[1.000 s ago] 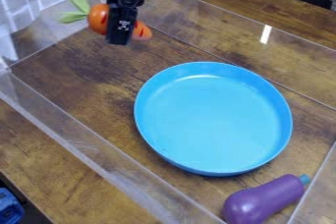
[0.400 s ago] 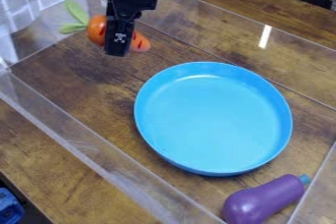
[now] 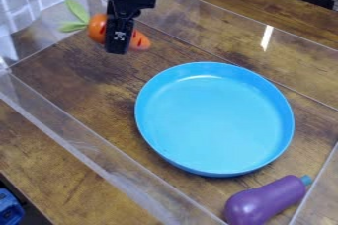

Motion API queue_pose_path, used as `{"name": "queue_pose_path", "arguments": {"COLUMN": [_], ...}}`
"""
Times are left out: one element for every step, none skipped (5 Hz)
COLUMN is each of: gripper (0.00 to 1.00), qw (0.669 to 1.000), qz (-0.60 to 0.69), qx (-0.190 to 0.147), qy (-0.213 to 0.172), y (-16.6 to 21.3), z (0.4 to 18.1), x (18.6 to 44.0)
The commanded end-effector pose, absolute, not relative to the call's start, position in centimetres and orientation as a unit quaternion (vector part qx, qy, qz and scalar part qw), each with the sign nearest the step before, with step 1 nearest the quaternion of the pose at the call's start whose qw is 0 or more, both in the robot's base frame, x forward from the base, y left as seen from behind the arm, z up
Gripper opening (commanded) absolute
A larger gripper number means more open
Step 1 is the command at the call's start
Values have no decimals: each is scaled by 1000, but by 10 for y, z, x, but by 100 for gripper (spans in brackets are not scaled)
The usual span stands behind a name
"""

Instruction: Move the carrot to the left side

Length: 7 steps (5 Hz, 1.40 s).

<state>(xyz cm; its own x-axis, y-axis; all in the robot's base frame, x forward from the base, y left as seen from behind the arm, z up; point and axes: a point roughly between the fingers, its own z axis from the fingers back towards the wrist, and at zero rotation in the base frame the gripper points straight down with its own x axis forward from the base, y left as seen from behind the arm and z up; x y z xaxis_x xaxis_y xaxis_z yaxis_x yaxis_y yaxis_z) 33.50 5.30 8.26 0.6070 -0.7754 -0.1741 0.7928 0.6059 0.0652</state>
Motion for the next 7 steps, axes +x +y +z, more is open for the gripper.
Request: {"name": "queue_pose_path", "arguments": {"gripper": [0, 0, 0, 0, 0, 0, 0], "qw": [898, 897, 901, 905, 910, 912, 915], "qz": [-431, -433, -427, -419, -410, -405, -399], "qx": [85, 85, 76, 67, 55, 46, 37], "qy": [27, 22, 28, 34, 39, 42, 44], "y": [62, 64, 74, 85, 99, 110, 118], "z": [102, 98, 89, 80, 67, 54, 40], "x": [345, 349, 347, 344, 343, 342, 340]}}
